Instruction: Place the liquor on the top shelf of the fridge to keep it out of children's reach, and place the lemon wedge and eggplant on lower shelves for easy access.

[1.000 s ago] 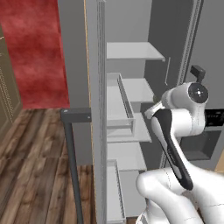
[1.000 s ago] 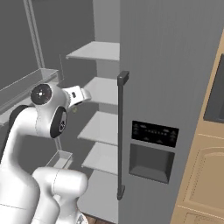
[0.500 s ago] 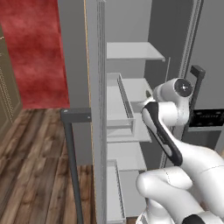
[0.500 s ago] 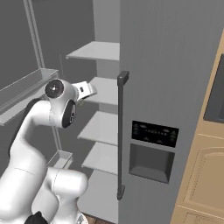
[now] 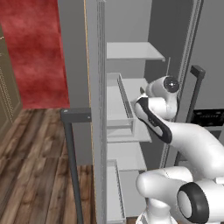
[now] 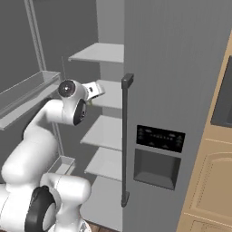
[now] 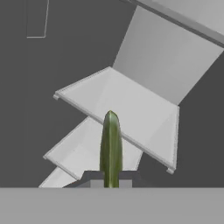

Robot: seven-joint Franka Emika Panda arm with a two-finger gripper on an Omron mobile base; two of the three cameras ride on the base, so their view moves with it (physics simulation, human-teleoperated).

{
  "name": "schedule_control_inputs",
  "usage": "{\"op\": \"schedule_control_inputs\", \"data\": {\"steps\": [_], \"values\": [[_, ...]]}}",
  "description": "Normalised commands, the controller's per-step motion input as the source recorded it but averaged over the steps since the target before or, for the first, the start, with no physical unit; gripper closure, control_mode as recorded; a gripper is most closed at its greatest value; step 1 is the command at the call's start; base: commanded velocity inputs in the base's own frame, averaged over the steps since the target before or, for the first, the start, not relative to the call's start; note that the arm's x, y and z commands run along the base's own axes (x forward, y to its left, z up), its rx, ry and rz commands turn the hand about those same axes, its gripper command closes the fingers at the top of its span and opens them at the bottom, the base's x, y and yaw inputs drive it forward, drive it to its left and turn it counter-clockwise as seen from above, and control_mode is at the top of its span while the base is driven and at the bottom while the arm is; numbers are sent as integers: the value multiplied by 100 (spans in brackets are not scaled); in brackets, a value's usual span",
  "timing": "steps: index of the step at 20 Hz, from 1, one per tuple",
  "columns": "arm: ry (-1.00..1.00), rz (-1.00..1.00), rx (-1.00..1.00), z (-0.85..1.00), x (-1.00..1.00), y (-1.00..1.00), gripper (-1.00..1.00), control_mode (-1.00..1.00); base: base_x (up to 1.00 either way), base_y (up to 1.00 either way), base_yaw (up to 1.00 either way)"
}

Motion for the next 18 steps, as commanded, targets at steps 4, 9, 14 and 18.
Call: {"op": "schedule_control_inputs", "data": {"steps": [4,9,14,18], "values": [[0,0,0,-30,61,-2,100,-100,0,0,0],[0,0,0,-42,55,-10,100,-100,0,0,0],[0,0,0,-37,57,-7,100,-100,0,0,0],[0,0,0,-18,66,-5,100,-100,0,0,0]]}}
